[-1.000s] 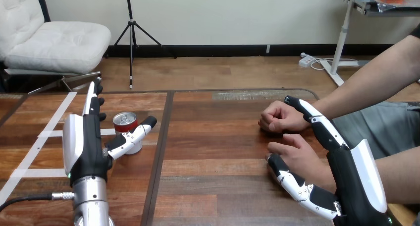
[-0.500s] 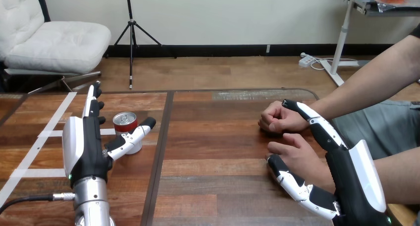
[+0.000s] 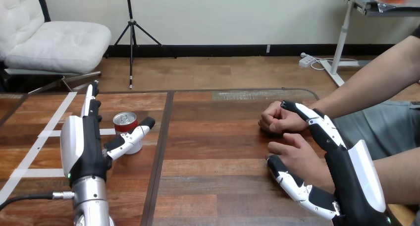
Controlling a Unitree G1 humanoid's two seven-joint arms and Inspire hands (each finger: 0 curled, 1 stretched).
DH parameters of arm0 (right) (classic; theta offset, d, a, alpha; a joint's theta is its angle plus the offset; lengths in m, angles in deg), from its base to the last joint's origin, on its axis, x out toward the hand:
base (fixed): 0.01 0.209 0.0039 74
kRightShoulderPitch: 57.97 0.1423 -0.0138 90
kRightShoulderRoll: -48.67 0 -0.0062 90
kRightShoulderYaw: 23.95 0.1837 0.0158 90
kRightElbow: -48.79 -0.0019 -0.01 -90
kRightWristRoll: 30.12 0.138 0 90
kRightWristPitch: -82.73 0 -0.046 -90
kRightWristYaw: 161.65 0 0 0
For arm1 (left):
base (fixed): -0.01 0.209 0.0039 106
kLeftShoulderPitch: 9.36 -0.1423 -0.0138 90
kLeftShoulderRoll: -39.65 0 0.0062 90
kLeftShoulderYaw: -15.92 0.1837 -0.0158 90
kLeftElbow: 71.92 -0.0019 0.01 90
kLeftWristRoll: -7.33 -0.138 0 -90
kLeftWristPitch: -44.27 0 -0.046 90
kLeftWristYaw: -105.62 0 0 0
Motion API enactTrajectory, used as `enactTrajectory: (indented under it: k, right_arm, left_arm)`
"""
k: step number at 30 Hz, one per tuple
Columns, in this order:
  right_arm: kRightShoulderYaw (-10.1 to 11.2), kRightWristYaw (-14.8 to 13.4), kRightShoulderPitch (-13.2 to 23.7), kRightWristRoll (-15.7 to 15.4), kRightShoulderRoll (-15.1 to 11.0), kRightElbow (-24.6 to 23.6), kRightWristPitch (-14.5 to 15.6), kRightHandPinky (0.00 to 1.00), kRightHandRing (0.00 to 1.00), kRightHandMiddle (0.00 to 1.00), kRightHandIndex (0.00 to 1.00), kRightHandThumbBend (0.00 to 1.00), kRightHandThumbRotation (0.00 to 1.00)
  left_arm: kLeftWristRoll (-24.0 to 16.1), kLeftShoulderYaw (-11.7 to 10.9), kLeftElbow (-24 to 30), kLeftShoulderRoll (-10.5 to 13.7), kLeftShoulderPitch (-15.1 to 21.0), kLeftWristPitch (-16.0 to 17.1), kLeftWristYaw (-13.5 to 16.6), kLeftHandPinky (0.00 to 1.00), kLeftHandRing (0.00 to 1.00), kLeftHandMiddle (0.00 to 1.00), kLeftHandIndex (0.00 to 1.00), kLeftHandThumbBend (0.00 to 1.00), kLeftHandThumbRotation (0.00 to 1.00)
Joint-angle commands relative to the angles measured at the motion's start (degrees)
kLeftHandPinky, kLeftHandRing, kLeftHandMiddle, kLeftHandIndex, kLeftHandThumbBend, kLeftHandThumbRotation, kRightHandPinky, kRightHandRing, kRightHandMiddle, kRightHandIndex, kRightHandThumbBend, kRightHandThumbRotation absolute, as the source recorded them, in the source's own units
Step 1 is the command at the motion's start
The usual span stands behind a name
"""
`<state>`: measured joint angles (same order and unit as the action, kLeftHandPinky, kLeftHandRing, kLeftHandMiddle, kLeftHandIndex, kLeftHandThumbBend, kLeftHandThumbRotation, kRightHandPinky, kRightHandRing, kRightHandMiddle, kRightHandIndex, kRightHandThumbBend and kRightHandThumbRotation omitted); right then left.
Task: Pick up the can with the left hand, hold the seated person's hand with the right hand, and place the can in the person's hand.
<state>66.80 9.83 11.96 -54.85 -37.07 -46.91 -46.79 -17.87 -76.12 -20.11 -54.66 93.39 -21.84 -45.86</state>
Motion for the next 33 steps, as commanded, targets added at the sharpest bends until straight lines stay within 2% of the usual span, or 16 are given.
enactTrajectory:
  k: [1,16,33]
  right_arm:
    - [0.61,0.08,3.38,0.23,-1.11,-0.88,-0.31,1.0,0.91,0.88,0.86,0.43,0.35]
    - [0.53,0.47,3.41,0.51,-1.5,-0.75,-0.59,1.0,0.91,0.88,0.86,0.43,0.35]
    - [0.22,0.92,3.35,0.62,-2.29,-0.77,-0.59,1.0,0.92,0.89,0.86,0.42,0.34]
  left_arm:
    - [-0.83,1.18,-0.47,1.86,4.9,0.39,1.0,0.79,0.88,0.94,0.96,0.93,0.43]
    - [-2.81,2.95,-1.47,3.01,5.9,-0.81,3.03,0.8,0.9,0.96,0.96,0.91,0.46]
    - [-3.27,4.23,-1.29,3.39,7.39,-3.89,1.86,0.8,0.9,0.96,0.97,0.9,0.46]
